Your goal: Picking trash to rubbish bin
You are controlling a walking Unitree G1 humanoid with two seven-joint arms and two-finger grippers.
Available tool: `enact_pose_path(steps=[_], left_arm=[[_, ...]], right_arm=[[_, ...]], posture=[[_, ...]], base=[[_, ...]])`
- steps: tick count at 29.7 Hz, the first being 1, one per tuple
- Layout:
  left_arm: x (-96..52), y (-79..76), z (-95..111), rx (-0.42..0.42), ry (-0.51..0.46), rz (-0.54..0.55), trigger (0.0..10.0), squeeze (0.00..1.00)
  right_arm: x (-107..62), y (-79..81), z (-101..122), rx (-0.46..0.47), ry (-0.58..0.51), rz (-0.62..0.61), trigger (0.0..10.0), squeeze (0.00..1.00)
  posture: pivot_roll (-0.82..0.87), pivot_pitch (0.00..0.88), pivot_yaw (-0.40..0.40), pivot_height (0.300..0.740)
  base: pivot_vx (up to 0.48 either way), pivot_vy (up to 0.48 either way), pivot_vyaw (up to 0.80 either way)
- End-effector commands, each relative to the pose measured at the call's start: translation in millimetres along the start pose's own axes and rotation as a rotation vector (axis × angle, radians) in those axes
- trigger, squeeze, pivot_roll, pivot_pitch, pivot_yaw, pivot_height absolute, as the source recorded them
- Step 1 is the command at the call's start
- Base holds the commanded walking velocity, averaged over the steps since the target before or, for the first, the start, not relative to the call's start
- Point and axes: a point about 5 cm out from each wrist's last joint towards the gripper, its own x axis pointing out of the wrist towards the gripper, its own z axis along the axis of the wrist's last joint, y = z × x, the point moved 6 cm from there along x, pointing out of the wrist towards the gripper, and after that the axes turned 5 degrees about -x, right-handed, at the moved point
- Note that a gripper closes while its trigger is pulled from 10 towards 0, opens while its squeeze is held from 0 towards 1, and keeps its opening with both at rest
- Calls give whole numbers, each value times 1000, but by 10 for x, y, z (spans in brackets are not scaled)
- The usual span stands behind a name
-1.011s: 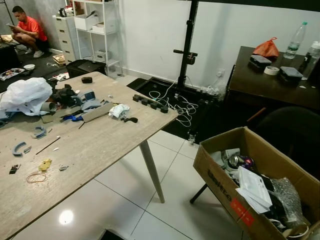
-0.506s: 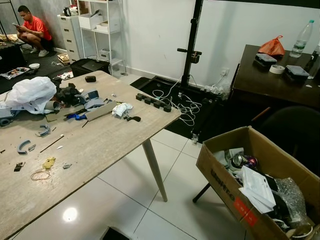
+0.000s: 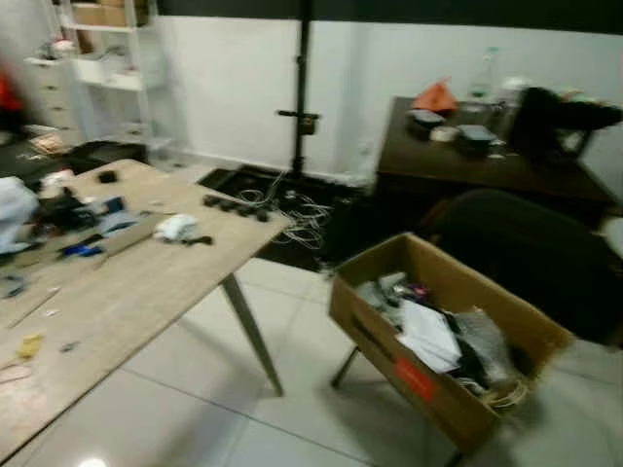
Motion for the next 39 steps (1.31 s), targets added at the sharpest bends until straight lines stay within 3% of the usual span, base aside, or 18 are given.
enact_pose_path(steps=[1, 26, 39], left_arm=[[-10, 32, -67, -4, 20, 12, 10000, 0], [-10, 26, -72, 20, 19, 11, 10000, 0], [-8, 15, -54, 34, 12, 3, 10000, 0]], right_arm=[[-7, -5, -123, 11, 34, 0, 10000, 0], [-11, -24, -121, 9, 25, -1, 10000, 0], [-9, -40, -67, 43, -1, -11, 10000, 0]], posture=[[-153, 104, 20, 740], [-153, 100, 15, 740], [-156, 105, 20, 740]], base=[[0, 0, -788], [0, 0, -787], [0, 0, 0]])
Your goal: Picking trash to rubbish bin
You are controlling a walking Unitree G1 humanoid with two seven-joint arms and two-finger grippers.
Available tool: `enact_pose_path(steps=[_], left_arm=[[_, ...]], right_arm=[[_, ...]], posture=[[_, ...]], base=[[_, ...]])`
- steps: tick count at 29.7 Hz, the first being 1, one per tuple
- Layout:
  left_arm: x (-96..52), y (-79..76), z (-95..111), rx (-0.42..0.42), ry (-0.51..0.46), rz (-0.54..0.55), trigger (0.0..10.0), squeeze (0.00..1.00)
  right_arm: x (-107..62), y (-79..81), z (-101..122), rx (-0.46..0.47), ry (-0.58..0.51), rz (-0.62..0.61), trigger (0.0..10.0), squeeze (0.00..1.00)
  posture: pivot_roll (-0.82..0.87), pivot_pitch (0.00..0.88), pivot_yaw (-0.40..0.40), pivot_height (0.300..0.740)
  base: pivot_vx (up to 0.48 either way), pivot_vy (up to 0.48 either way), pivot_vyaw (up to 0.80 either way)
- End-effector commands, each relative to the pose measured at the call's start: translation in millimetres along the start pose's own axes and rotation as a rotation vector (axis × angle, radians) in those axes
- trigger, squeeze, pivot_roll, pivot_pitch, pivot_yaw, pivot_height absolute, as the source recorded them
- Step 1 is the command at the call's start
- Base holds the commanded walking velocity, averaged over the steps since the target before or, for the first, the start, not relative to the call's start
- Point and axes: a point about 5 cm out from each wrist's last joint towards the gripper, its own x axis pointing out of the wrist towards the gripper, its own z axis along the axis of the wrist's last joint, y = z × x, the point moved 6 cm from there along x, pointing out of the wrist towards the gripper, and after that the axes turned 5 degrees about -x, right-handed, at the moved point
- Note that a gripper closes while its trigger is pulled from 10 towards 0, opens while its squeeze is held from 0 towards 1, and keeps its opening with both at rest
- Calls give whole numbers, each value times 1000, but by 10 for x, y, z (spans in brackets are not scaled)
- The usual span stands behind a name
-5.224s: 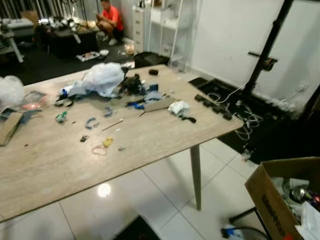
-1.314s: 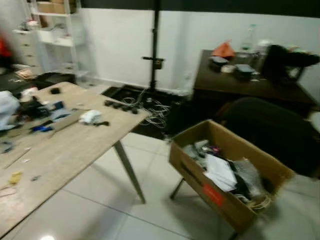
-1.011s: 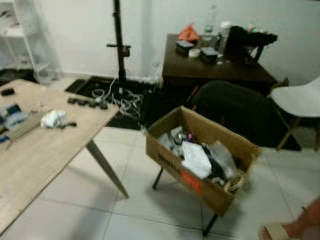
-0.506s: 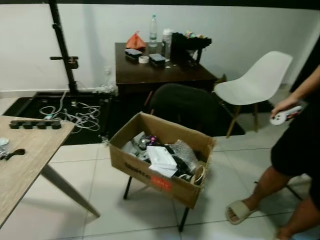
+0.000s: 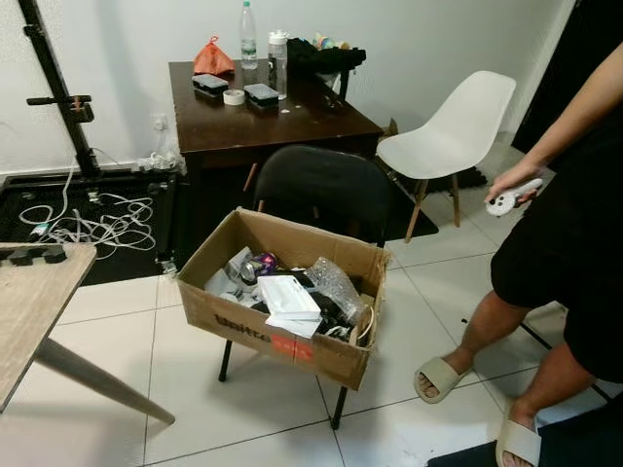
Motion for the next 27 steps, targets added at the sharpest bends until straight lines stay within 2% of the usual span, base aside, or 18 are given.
enact_pose_path(steps=[1, 6, 21, 27], left_arm=[[-12, 12, -105, -1, 27, 1, 10000, 0], [-13, 6, -93, 3, 25, -11, 10000, 0], [-12, -30, -90, 24, 24, -37, 10000, 0], [-10, -38, -88, 26, 24, -40, 10000, 0]], right_arm=[[-10, -38, -89, 15, 18, -11, 10000, 0], [-9, -32, -78, 18, 15, -10, 10000, 0], [-5, -17, -46, 14, 6, -7, 10000, 0], [-6, -22, -58, 9, 13, -5, 10000, 0]], posture=[[-156, 105, 20, 740], [-155, 105, 23, 740], [-156, 106, 23, 740], [-159, 107, 22, 740]], base=[[0, 0, 0], [0, 0, 0], [374, 0, 0], [393, 0, -758]])
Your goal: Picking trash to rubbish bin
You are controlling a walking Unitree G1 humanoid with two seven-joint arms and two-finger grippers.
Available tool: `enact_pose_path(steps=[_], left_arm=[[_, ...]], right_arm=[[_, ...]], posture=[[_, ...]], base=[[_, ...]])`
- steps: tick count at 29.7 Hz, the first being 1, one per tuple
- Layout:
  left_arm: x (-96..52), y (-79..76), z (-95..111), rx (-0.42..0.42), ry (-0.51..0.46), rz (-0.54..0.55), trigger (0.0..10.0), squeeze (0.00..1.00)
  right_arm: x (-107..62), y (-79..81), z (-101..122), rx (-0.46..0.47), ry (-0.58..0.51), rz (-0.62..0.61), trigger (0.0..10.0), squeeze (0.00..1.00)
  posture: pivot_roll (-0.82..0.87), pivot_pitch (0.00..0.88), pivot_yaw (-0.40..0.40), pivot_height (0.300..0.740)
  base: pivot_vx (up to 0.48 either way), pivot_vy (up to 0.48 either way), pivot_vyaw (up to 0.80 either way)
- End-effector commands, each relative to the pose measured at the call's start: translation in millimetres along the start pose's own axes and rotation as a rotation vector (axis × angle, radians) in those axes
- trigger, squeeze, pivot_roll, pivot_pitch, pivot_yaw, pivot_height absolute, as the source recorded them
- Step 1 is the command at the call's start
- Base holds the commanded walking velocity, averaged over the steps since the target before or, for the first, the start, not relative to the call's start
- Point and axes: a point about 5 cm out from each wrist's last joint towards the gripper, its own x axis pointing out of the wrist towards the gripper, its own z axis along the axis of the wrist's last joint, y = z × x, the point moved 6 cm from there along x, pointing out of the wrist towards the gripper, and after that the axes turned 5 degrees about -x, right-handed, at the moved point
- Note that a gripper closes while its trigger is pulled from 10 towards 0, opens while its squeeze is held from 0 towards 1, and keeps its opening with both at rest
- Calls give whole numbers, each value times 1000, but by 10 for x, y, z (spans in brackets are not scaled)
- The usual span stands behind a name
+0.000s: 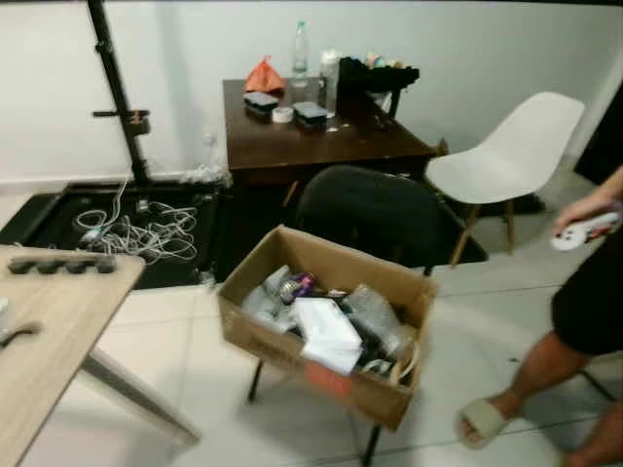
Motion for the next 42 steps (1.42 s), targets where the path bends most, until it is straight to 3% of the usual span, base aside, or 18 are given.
enact_pose_path(steps=[1, 7, 12, 15, 16, 17, 19, 20, 21, 22, 24, 25, 28, 29, 30, 34, 36, 42], left_arm=[[13, -68, -78, 4, 27, -15, 10000, 0], [17, -78, -63, 7, 23, -18, 10000, 0], [17, -60, -51, 6, 15, -4, 10000, 0], [15, -43, -40, -5, 13, 3, 10000, 0], [12, -30, -39, -4, 15, 6, 10000, 0], [12, -30, -39, -4, 15, 6, 10000, 0], [7, -18, -48, 5, 21, 6, 10000, 0], [7, -18, -48, 5, 21, 6, 10000, 0], [5, -12, -51, 10, 24, 6, 10000, 0], [5, -12, -51, 10, 24, 6, 10000, 0], [7, -15, -47, 13, 25, 5, 10000, 0], [7, -15, -47, 13, 25, 5, 10000, 0], [13, -40, -48, 16, 25, -1, 10000, 0], [13, -40, -48, 16, 25, -1, 10000, 0], [14, -45, -52, 17, 26, -3, 10000, 0], [7, -39, -93, 23, 34, -1, 10000, 0], [2, -26, -107, 24, 36, 1, 10000, 0], [-11, 6, -135, 27, 42, 8, 10000, 0]], right_arm=[[-35, -147, -172, -1, 49, -34, 10000, 0], [-42, -211, -116, 20, 15, -61, 10000, 0], [-71, -417, 161, 66, -90, -146, 10000, 0], [-224, -812, 767, 97, -297, -300, 10000, 0], [-393, -1027, 1203, 77, -437, -373, 10000, 0], [-393, -1027, 1203, 77, -437, -373, 10000, 0], [-600, -1129, 1701, 63, -597, -382, 10000, 0], [-600, -1129, 1701, 63, -597, -382, 10000, 0], [-812, -1137, 2138, 61, -746, -355, 10000, 0], [-812, -1137, 2138, 61, -746, -355, 10000, 0], [-1108, -1089, 2629, 65, -923, -300, 10000, 0], [-1108, -1089, 2629, 65, -923, -300, 10000, 0], [-1478, -785, 3187, 42, -1134, -141, 10000, 0], [-1478, -785, 3187, 42, -1134, -141, 10000, 0], [-1532, -618, 3289, 19, -1169, -60, 10000, 0], [-1664, 477, 3403, -129, -1227, 439, 10000, 0], [-1717, 834, 3319, -174, -1227, 594, 10000, 0], [-1581, 1213, 3178, -197, -1167, 676, 10000, 0]], posture=[[-159, 107, 22, 740], [-159, 106, 21, 740], [-159, 106, 21, 740], [-157, 107, 23, 740], [-164, 109, 27, 740], [-164, 109, 27, 740], [-175, 111, 29, 740], [-175, 111, 29, 740], [-180, 113, 29, 740], [-180, 113, 29, 740], [-182, 114, 28, 740], [-182, 114, 28, 740], [-180, 116, 27, 740], [-180, 116, 27, 740], [-179, 116, 26, 740], [-167, 118, 23, 740], [-165, 118, 24, 740], [-161, 123, 31, 740]], base=[[394, 0, -763], [394, 0, -381], [151, 0, 0], [0, 0, 0], [0, 0, 0], [0, 0, 0], [0, 0, 0], [0, 0, 0], [0, 0, 0], [0, 0, 0], [0, 0, 0], [0, 0, 0], [0, 0, 0], [0, 0, 0], [0, 0, 0], [0, 0, 0], [0, 0, 0], [0, 0, 0]])
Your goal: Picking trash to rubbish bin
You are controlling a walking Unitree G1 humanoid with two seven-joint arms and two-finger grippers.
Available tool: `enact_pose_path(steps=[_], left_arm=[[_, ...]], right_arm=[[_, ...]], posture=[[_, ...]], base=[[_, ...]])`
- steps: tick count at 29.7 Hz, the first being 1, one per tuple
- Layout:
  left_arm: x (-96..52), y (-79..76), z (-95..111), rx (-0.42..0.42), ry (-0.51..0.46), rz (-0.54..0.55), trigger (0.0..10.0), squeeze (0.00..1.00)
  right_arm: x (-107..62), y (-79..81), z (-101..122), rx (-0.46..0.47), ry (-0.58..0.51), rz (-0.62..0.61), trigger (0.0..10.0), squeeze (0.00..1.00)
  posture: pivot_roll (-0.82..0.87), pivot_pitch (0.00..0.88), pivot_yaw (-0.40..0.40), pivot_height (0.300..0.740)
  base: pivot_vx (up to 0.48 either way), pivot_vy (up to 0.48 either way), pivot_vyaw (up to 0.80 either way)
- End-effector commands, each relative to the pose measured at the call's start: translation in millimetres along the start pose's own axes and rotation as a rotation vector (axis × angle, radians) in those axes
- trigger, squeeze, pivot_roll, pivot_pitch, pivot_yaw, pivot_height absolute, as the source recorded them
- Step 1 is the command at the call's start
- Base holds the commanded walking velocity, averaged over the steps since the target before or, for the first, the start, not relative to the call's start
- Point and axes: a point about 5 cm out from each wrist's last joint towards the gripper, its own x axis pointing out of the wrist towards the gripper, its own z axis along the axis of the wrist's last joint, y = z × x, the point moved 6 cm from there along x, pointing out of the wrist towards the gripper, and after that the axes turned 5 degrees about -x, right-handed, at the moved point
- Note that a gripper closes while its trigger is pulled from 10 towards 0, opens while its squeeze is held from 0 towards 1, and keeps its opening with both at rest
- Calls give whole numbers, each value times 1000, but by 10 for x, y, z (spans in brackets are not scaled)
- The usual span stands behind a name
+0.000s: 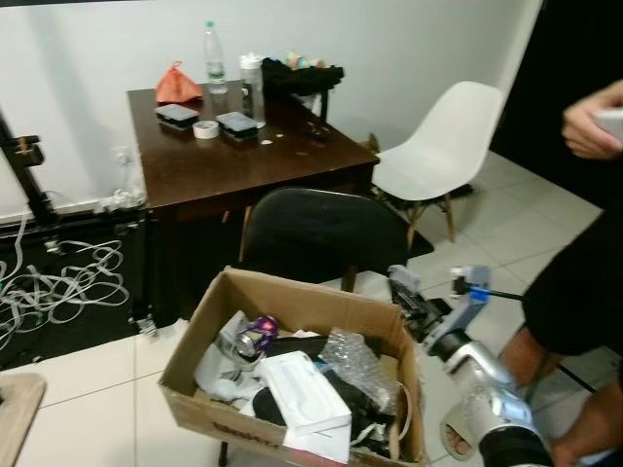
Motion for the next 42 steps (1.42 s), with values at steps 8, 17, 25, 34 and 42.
enact_pose_path(steps=[8, 17, 25, 34, 42], left_arm=[[-35, 52, -200, 9, 62, 11, 10000, 0], [-33, 42, -204, 25, 68, 7, 10000, 0], [-29, 32, -206, 36, 71, 8, 10000, 0], [-31, 30, -241, 14, 74, 15, 10000, 0], [-26, 20, -253, 1, 78, 21, 10000, 0]], right_arm=[[-54, -7, -436, 24, 151, -94, 10000, 1000], [-110, -249, -244, 13, 64, -213, 10000, 1000], [-100, 2, 410, 491, -306, 61, 10000, 0], [-751, 954, -464, 440, 154, 607, 10000, 0], [-1850, 736, -1746, 480, 811, 402, 10000, 0]], posture=[[-146, 121, 35, 740], [-158, 124, 44, 740], [-154, 122, 40, 740], [-152, 121, 29, 740], [-158, 122, 27, 740]], base=[[0, 0, 0], [0, 0, 0], [0, 0, 0], [0, 0, 0], [0, 0, 0]])
